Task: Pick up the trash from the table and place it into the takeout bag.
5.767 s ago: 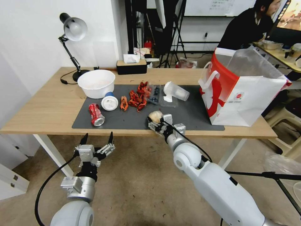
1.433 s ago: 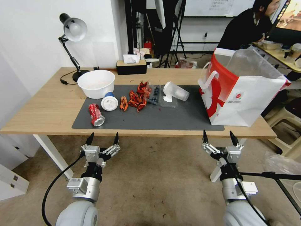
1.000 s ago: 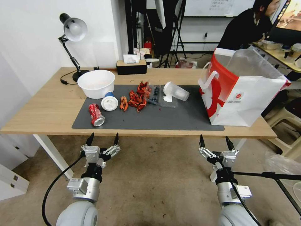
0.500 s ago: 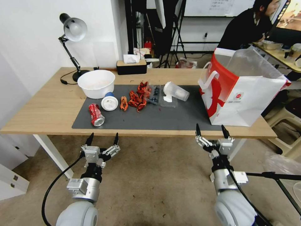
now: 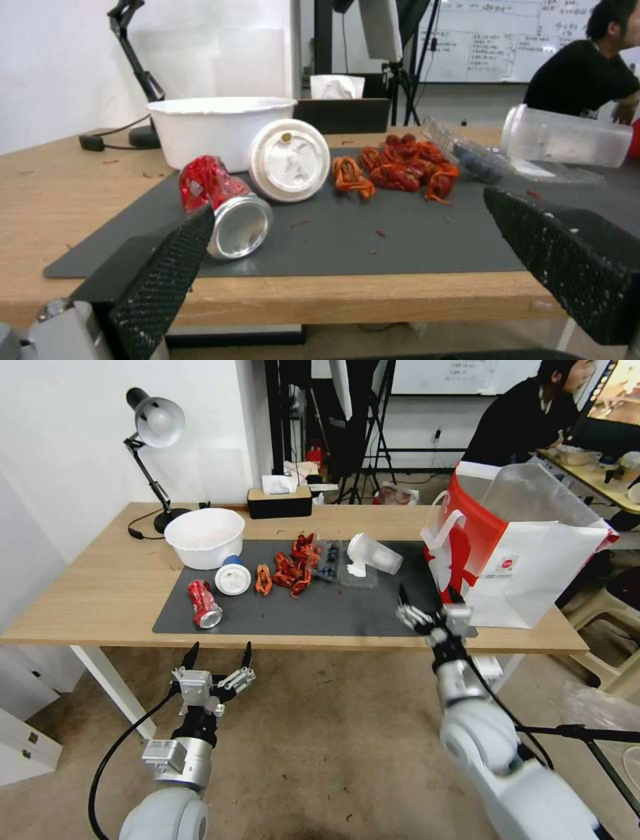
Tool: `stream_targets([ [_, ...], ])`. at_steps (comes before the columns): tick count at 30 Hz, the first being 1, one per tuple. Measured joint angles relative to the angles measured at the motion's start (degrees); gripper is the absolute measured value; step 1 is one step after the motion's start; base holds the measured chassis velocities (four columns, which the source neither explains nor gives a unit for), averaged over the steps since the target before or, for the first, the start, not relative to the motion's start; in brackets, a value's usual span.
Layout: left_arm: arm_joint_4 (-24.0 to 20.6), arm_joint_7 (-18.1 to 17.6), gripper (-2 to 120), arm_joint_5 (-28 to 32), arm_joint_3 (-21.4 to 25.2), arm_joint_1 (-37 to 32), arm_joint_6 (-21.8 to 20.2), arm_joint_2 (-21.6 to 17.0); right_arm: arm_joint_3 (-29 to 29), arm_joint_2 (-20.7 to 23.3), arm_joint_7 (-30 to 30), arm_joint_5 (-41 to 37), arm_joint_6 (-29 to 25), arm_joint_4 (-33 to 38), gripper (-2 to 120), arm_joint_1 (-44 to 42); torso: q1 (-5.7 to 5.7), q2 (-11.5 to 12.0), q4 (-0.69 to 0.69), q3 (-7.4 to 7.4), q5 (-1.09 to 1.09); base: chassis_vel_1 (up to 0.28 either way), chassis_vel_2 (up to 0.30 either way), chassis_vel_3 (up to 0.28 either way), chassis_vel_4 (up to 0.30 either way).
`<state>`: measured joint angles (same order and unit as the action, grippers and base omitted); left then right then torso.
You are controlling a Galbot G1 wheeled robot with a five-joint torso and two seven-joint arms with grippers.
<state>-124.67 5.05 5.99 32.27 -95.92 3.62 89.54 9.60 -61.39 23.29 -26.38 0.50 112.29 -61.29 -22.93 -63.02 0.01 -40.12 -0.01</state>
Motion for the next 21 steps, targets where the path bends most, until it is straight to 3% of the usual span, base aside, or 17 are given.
stream_targets([
  [21,-0.3,0.0,100,-0.4,0.1,-0.4,0.8,0.7,-14.0,-1.1,1.0,-4.8,5.3,-18.8,100,23.4,0.0,0.0,0.0,0.0,0.0,0.0,0.0,0.0,0.0],
])
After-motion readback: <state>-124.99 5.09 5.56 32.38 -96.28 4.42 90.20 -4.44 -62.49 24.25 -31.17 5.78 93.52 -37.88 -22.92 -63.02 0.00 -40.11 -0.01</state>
